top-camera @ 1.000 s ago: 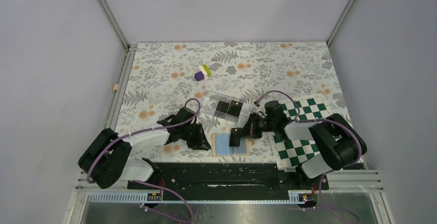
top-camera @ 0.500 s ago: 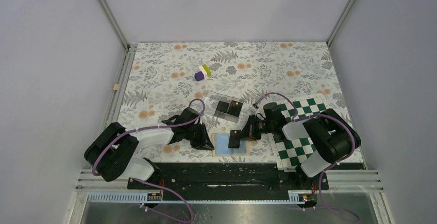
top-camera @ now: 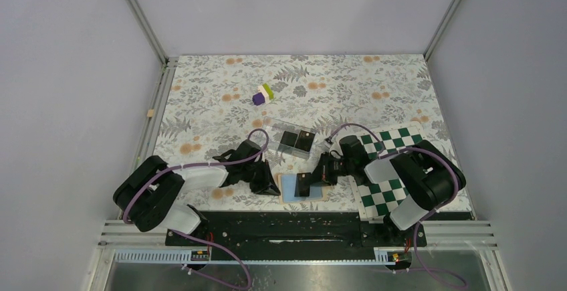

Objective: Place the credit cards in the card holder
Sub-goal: Insert the credit card into the card holder.

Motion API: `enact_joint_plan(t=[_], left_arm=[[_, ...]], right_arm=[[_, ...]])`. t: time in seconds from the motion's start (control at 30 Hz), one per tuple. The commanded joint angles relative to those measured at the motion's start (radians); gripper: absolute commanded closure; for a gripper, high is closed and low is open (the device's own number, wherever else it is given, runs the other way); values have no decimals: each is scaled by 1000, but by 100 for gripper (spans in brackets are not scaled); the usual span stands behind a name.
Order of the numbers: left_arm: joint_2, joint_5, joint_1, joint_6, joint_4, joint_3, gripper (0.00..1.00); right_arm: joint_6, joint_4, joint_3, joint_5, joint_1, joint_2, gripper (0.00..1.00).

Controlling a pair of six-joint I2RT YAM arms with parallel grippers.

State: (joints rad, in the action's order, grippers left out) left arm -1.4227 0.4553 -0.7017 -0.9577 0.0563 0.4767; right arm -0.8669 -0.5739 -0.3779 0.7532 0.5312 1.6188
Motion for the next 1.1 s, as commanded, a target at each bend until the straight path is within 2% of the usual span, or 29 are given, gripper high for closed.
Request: enact_joint_plan(t=[0.0, 0.2, 0.53, 0.7, 0.73, 0.8, 0.97, 1.07], left_arm=[[-21, -39, -7, 1, -18, 11, 95], [-34, -37, -8, 2, -18, 14, 96], [-52, -30, -14, 10, -19, 28, 97], [-54, -27, -17, 11, -18, 30, 97], [-54, -27, -16, 10, -17, 30, 97], [-53, -27, -18, 9, -17, 31, 98], [-48, -23, -18, 7, -17, 32, 98], [-45, -25, -19, 12, -5, 38, 98]], right_arm=[[8, 123, 4, -13, 15, -46, 100], [30, 239, -10, -23, 16, -95, 100], [-17, 106, -26, 63, 50, 66, 100], [7, 156, -70, 53, 61, 82, 100], [18, 180, -79, 48, 63, 81, 96], [44, 249, -95, 25, 64, 59, 82], [172, 610, -183, -111, 82, -58, 58], [229, 766, -264, -166, 96, -65, 49]])
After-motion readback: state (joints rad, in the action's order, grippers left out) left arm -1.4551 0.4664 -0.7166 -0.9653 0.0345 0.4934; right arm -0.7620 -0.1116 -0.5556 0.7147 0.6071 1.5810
